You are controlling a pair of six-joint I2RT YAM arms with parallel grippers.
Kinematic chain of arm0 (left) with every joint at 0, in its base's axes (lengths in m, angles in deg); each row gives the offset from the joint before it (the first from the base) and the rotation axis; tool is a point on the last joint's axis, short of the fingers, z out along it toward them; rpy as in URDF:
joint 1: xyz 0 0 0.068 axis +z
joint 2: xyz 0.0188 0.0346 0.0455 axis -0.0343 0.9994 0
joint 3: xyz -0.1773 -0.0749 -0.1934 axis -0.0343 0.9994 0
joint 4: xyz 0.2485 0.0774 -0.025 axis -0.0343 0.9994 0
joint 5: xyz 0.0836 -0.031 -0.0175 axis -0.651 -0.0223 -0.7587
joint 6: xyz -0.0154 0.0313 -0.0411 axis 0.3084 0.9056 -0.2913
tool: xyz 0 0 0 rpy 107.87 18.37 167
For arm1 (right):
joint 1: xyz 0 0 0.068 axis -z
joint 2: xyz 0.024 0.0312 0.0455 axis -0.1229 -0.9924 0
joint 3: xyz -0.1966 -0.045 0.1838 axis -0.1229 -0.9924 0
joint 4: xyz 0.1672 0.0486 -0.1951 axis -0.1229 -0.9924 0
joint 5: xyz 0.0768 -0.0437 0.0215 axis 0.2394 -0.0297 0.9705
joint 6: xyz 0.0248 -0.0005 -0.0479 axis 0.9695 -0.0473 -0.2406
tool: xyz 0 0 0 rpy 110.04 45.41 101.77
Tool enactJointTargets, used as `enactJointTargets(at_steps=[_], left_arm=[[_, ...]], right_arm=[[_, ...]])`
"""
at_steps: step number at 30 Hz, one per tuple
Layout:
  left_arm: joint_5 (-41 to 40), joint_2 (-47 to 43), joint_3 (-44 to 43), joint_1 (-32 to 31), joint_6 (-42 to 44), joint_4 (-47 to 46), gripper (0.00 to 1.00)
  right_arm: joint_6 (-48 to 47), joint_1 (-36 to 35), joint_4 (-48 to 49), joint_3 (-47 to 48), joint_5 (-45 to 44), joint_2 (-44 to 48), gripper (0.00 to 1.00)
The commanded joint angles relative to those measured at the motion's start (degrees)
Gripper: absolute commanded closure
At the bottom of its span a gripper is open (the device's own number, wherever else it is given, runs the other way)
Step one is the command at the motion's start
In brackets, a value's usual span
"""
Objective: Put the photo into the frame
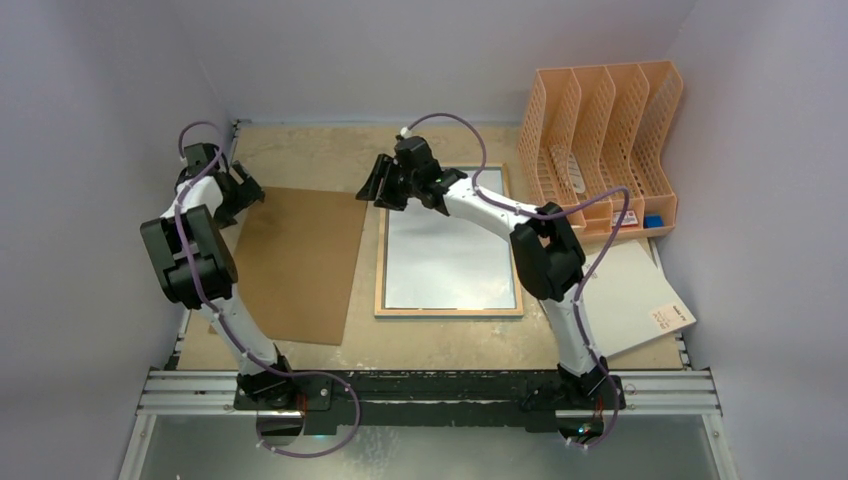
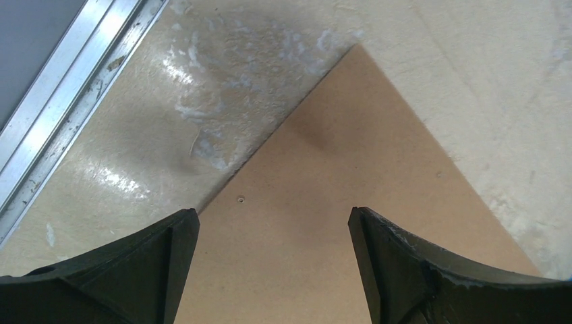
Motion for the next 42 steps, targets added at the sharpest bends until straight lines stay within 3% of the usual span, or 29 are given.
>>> enactJointTargets(at_steps=[1,10,20,28,34,42], left_arm=[[-6.6,0.6,2.0,-0.3,-1.0,-1.4,0.13],[-7.7,1.5,4.0,0.6,-2.1,-1.9,0.12],[4.7,0.6,8.2,2.2,-9.6,-2.0,0.14],[7.9,1.8,6.5,2.7,-9.9,2.5,0.16],[10.5,3.5,4.7,2.7,-7.9,6.1,0.15],[13.3,3.6,5.2,2.7,-8.7,6.3,0.15]], right_arm=[[1.1,-1.4,3.8,2.2,-0.8,-1.7,0.43],[0.8,-4.6,-7.2,11.8,-5.1,-10.2,0.41],[1.7,-6.7,-15.6,17.3,-10.7,-15.9,0.4],[2.4,-6.8,-15.8,18.4,-11.1,-18.1,0.4],[4.7,-6.6,-9.7,17.3,1.8,-18.8,0.39],[6.6,-6.0,3.4,16.0,11.6,-13.8,0.43]])
